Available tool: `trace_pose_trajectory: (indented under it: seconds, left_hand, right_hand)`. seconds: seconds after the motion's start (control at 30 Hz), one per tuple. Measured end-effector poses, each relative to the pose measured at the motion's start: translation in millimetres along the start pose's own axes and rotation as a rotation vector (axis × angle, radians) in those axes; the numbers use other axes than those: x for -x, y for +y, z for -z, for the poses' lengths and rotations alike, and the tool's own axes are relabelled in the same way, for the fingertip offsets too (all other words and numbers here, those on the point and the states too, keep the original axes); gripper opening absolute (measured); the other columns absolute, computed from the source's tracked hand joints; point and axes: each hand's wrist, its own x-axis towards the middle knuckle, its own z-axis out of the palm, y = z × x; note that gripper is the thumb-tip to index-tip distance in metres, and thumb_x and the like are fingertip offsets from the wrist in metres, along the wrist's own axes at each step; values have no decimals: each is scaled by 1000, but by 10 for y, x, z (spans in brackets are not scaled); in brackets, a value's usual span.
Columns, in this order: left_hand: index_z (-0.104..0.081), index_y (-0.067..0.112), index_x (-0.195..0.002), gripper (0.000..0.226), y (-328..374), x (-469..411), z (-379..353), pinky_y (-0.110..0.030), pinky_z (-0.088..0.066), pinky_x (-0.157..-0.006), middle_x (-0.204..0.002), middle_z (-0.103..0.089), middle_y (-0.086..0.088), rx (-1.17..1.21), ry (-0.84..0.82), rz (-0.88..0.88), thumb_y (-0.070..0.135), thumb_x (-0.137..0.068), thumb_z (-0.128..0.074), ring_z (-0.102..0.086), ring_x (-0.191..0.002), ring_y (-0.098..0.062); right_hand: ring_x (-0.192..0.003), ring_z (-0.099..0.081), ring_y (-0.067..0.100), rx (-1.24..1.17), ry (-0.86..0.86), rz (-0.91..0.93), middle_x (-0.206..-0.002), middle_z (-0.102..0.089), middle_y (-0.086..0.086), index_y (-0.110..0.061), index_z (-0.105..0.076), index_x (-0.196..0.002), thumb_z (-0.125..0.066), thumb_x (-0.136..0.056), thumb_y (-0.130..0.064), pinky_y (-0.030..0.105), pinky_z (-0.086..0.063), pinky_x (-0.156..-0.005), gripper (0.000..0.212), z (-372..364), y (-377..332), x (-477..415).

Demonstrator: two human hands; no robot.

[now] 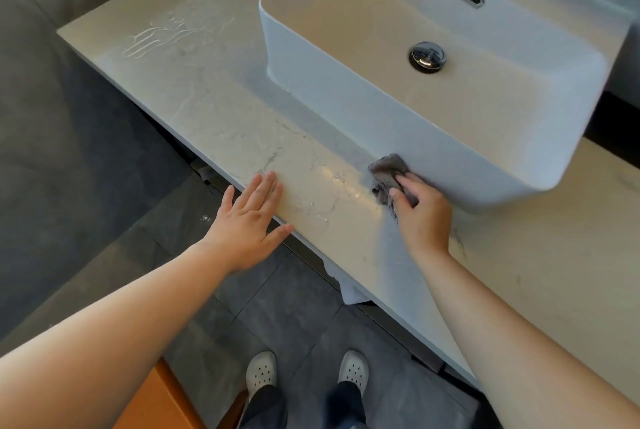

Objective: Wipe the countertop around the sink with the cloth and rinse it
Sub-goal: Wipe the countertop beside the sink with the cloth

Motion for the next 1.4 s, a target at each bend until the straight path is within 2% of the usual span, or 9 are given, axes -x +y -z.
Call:
trace_pose_trajectory:
  seconds: [0.13,0.27,0.43,0.73,0.87,1.07,1.27,1.33,1.4]
  left_hand:
    - [11,24,-149,77,9,-2,-16,-46,12,-116,-154,25,6,20,10,14,65,-89,-14,26,-140,-13]
    - [12,25,-149,83,46,1,-29,-46,11,-116,-153,27,7,25,12,46,70,-82,-6,27,-140,-12]
    - [6,24,-151,73,152,-1,-21,-46,9,-117,-154,23,8,67,43,106,57,-94,-24,24,-141,-10]
    - [3,24,-151,72,265,-26,-111,-47,8,-117,-155,20,11,131,118,187,57,-93,-24,24,-141,-9]
    - [1,25,-151,79,212,-26,-130,-46,9,-117,-156,19,11,112,121,154,67,-85,-9,23,-141,-9]
    - [-23,24,-149,77,-35,-35,69,-44,5,-118,-158,-10,8,130,180,26,64,-85,-9,-6,-146,-14]
    - [-4,20,-152,82,-439,-223,225,-43,7,-117,-158,12,1,-14,157,77,66,-84,-7,17,-144,-20]
    - [2,19,-151,81,-540,-272,245,-43,7,-117,-157,17,-1,-19,145,76,66,-88,-17,20,-143,-20]
    - [9,18,-150,82,-626,-298,249,-41,7,-117,-155,22,-2,-22,129,68,63,-90,-26,23,-141,-19]
  right_hand:
    - [-114,-55,31,144,0,148,-127,-62,10,-7,-65,-119,-64,-86,-10,34,-37,-102,34,-108,89,8]
    - [-117,-53,29,159,-136,230,-132,-59,7,-11,-63,-123,-62,-88,-14,24,-30,-99,36,-187,65,-34]
    - [-114,-53,34,152,-149,267,-132,-58,11,-9,-62,-124,-60,-89,-13,35,-36,-100,35,-304,-24,-136]
    - [-113,-55,34,107,-126,292,-127,-62,12,-9,-66,-119,-58,-86,-16,40,-39,-102,34,-483,-77,-313]
    - [-108,-55,33,105,-107,293,-125,-64,10,-10,-66,-118,-60,-86,-12,34,-39,-97,32,-496,-76,-245]
    - [-105,-55,25,71,-104,302,-124,-64,3,-15,-68,-115,-60,-87,-15,37,-45,-92,30,-518,-136,245]
    - [-101,-52,13,52,-238,380,-122,-63,-10,-19,-70,-113,-72,-80,-9,16,-40,-91,34,-534,-329,742]
    - [-104,-52,6,-24,-264,306,-118,-62,-17,-22,-72,-109,-74,-78,-7,8,-37,-93,35,-493,-400,750]
    - [-108,-54,3,-70,-238,261,-116,-64,-17,-23,-72,-109,-74,-78,-7,7,-37,-94,35,-434,-479,656]
